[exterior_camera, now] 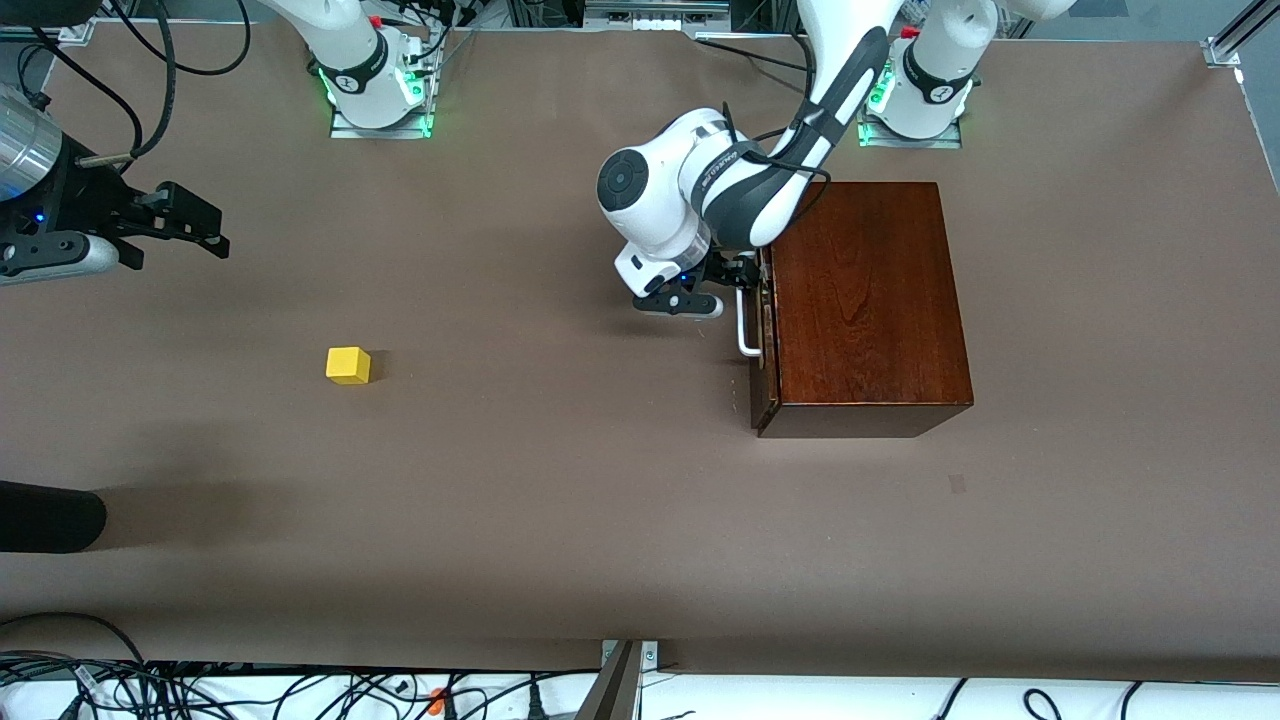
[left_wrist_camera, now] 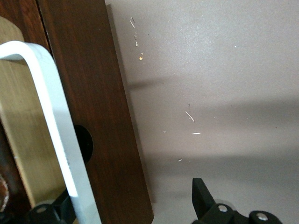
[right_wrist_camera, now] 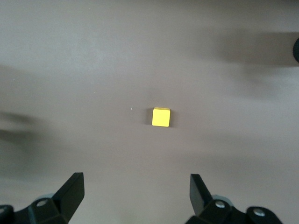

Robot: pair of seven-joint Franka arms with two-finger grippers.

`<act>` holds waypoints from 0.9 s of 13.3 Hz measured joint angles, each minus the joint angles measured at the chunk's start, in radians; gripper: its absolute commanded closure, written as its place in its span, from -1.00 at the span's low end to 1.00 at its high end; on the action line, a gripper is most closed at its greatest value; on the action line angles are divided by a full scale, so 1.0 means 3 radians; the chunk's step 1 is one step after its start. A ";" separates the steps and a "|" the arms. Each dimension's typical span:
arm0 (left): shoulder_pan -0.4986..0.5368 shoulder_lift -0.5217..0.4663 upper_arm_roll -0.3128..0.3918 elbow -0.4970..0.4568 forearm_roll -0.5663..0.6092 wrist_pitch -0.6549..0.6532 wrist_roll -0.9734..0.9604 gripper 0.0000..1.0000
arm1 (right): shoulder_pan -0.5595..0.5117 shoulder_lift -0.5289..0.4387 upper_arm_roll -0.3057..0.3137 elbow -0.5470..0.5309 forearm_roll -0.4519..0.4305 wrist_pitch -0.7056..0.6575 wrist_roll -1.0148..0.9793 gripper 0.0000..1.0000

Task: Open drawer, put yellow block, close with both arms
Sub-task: 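Pull the drawer handle outward with the left gripper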

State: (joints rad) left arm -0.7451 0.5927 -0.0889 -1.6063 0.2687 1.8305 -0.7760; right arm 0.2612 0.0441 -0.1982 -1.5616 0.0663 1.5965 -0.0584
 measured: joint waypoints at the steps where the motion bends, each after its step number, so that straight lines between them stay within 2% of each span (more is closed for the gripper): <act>1: 0.0000 0.0007 0.0002 0.0000 0.0000 0.0012 -0.0001 -1.00 | 0.0000 0.0000 0.0000 0.0000 0.0000 0.0000 0.0000 -1.00; 7: -0.0038 0.0014 0.0008 -0.0001 0.0001 0.0122 -0.0087 -1.00 | 0.0000 0.0000 0.0002 0.0000 0.0000 0.0000 0.0000 -1.00; 12: -0.0158 0.0014 0.0013 0.0016 0.0002 0.0420 -0.0164 -1.00 | 0.0000 0.0000 0.0003 0.0000 0.0000 0.0002 0.0000 -1.00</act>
State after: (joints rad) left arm -0.7925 0.5968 -0.0850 -1.6015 0.2692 1.9564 -0.8253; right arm 0.2612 0.0441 -0.1973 -1.5616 0.0663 1.5970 -0.0584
